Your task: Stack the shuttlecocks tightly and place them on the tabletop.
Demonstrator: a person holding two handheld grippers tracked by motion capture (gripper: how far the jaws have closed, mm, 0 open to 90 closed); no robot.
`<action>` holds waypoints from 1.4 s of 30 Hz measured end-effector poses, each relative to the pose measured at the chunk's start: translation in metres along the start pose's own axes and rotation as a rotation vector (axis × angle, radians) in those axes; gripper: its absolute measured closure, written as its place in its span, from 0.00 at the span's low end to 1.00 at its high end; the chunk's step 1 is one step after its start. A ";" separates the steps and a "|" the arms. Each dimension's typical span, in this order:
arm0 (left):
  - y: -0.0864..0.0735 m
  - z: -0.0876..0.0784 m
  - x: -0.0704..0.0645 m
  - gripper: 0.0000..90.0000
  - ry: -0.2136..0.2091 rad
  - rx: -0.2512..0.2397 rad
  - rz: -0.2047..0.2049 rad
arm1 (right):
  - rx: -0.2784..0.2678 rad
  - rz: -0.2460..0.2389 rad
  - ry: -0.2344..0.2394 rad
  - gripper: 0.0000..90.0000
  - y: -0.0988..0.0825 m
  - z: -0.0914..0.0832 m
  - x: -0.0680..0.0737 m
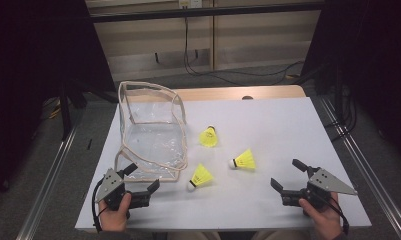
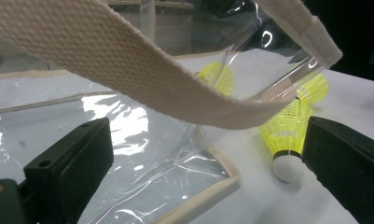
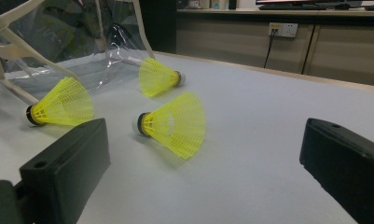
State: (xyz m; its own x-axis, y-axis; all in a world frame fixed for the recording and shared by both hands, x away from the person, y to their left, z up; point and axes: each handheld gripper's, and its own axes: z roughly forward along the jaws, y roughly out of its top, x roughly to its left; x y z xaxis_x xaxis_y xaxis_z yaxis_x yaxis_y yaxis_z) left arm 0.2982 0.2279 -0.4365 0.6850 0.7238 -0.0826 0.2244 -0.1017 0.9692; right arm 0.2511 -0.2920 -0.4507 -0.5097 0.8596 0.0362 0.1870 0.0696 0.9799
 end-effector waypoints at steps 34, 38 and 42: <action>0.001 0.012 -0.010 0.02 -0.092 0.053 -0.005 | 0.003 -0.005 0.005 0.01 0.000 -0.001 0.002; 0.001 0.013 -0.013 0.02 -0.100 0.049 -0.015 | 0.004 -0.013 0.003 0.01 0.000 -0.001 0.002; 0.001 0.015 -0.015 0.02 -0.121 0.063 -0.015 | 0.000 -0.012 0.002 0.01 0.001 -0.002 0.002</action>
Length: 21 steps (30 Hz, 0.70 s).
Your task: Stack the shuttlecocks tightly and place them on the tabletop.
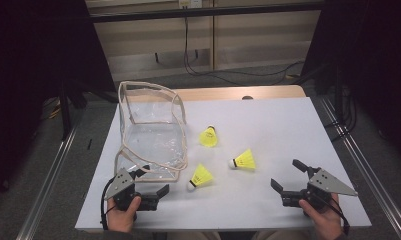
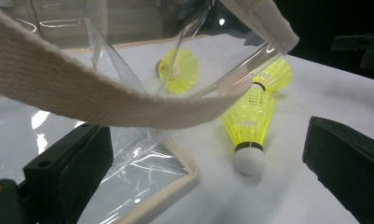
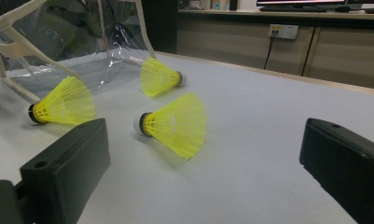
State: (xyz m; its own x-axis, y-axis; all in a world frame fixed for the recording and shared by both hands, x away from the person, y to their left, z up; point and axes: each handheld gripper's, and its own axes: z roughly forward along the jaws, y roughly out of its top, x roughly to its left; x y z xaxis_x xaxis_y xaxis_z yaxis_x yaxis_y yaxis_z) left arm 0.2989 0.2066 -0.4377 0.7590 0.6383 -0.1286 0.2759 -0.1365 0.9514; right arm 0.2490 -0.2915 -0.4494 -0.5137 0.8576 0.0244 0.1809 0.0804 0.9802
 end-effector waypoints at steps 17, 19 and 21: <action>0.003 0.013 -0.012 0.02 -0.015 0.032 0.006 | 0.002 0.001 0.000 0.01 0.000 0.001 0.000; 0.003 0.013 -0.013 0.01 -0.015 0.036 0.004 | 0.003 0.002 -0.001 0.01 0.000 0.001 0.000; 0.004 0.014 -0.014 0.01 -0.011 0.035 0.004 | 0.002 -0.002 0.001 0.01 0.000 0.001 0.001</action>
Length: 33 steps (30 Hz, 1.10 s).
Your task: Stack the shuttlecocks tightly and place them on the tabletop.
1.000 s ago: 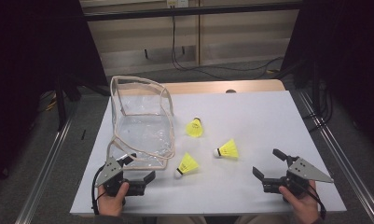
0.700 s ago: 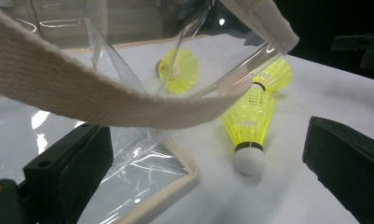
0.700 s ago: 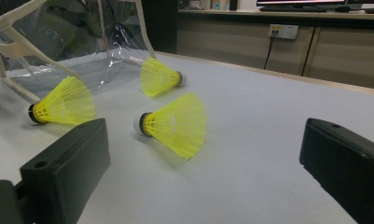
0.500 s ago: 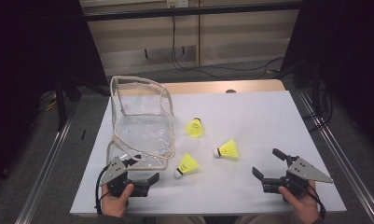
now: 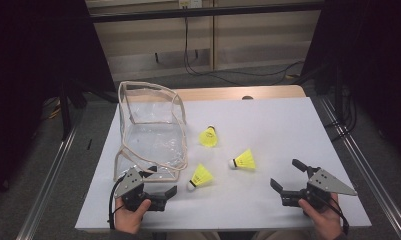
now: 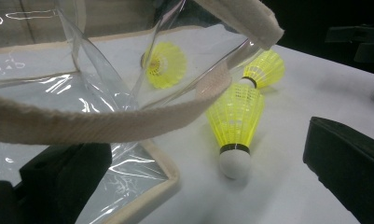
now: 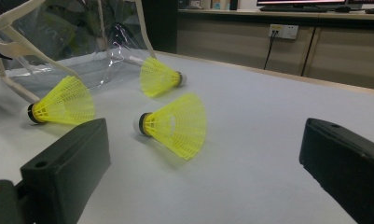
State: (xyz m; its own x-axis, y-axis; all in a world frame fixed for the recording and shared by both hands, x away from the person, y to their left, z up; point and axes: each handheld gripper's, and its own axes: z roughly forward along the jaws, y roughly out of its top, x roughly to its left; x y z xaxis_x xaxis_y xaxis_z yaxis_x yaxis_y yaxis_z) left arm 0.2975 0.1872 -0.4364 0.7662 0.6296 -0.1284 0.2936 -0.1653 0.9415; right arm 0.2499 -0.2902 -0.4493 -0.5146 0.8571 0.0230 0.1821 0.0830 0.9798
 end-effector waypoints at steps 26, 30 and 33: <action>-0.002 0.007 -0.013 0.02 -0.062 0.041 -0.016 | -0.001 -0.008 0.002 0.02 0.001 -0.001 0.001; -0.002 0.010 -0.016 0.02 -0.071 0.052 -0.012 | 0.002 -0.004 0.000 0.02 0.000 0.000 0.000; -0.001 0.013 -0.019 0.02 -0.079 0.048 -0.018 | 0.002 -0.007 0.000 0.02 0.001 0.000 0.000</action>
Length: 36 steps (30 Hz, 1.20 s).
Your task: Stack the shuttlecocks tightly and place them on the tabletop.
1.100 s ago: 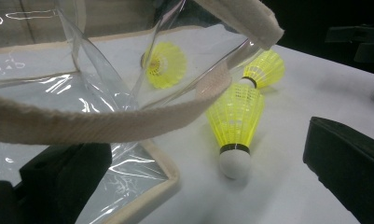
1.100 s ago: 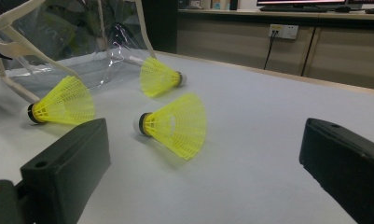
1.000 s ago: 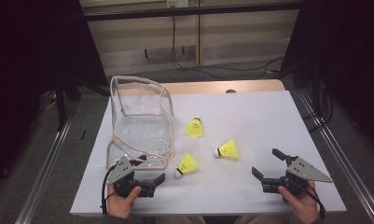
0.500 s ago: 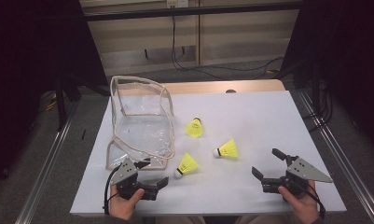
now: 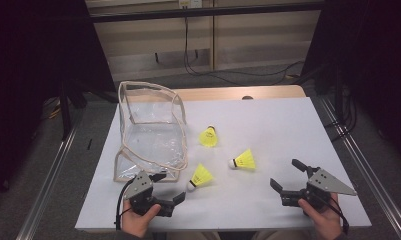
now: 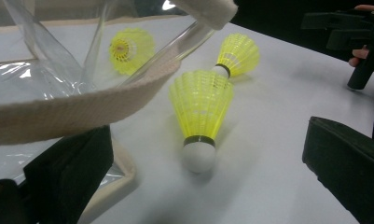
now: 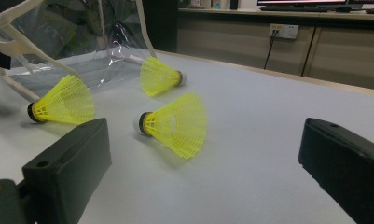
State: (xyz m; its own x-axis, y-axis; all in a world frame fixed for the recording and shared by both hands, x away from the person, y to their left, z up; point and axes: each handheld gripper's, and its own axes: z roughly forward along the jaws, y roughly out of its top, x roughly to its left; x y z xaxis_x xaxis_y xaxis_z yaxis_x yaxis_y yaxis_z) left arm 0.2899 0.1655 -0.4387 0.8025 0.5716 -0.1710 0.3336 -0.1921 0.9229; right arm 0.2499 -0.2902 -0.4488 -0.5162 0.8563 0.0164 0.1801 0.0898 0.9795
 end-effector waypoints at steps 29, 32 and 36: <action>0.007 0.029 -0.018 0.02 -0.010 0.080 -0.004 | 0.008 -0.009 -0.006 0.03 0.000 0.000 0.000; 0.008 0.032 -0.019 0.02 -0.008 0.089 -0.009 | 0.009 -0.009 -0.005 0.03 0.000 0.000 0.000; 0.009 0.036 -0.021 0.02 -0.015 0.087 -0.005 | 0.009 -0.008 -0.005 0.03 0.000 0.000 0.001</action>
State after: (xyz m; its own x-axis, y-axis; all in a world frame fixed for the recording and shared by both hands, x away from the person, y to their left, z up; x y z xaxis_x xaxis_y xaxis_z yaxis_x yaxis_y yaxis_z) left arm 0.2937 0.1230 -0.4387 0.8077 0.5611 -0.1810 0.3788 -0.2587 0.8886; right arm 0.2497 -0.2896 -0.4486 -0.5134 0.8581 0.0070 0.1831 0.1015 0.9778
